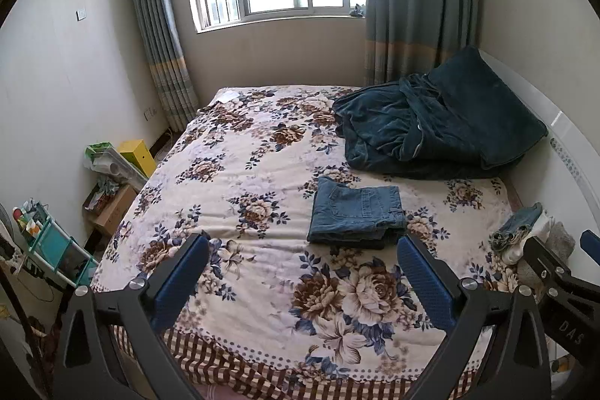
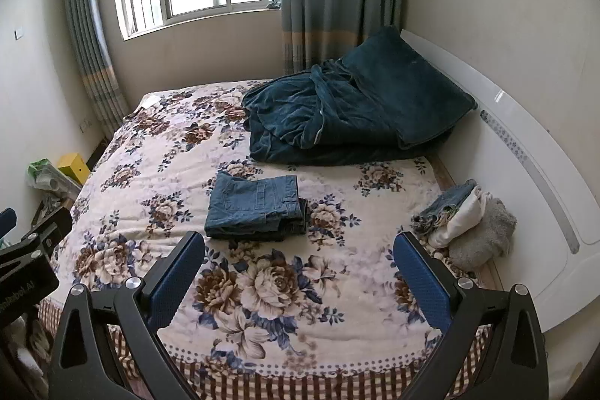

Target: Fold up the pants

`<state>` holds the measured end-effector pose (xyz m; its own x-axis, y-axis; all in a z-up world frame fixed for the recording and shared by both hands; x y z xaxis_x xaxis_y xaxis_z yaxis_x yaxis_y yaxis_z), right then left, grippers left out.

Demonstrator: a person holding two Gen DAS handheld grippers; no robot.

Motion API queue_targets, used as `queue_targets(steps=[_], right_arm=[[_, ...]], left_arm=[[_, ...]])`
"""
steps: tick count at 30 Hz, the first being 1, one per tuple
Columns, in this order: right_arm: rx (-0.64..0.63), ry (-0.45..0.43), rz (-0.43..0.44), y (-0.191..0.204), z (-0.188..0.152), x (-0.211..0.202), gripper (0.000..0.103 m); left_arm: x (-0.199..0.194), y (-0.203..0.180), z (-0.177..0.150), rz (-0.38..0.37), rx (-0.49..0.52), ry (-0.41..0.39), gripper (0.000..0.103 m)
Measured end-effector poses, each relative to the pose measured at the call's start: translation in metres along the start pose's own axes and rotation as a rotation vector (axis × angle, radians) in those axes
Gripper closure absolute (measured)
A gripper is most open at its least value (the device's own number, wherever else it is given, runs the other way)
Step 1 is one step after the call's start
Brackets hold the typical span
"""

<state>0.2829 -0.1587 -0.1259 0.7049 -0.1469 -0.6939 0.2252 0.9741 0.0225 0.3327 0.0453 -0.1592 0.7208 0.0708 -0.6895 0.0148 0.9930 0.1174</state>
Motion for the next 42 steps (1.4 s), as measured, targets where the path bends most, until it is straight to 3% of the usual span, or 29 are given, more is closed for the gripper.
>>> queue_targets(steps=[42], right_arm=[[0.017,-0.002,-0.004,-0.001,0.002,-0.007,0.000]], left_arm=[[-0.009,-0.001,0.007,0.013,-0.007,-0.011,0.000]])
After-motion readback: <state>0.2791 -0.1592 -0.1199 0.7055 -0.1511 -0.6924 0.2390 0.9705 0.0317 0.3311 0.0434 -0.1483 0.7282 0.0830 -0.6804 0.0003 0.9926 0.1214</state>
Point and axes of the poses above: each gripper's, at about its wrist camera, not at the fingertips, and x roughly the way its jaws point, y to its left, z to its top, the point moved 7 cm from there along x, roughly the way its jaws point, and after that the axes turned 4 degrees about x, right-handed, at the moved point
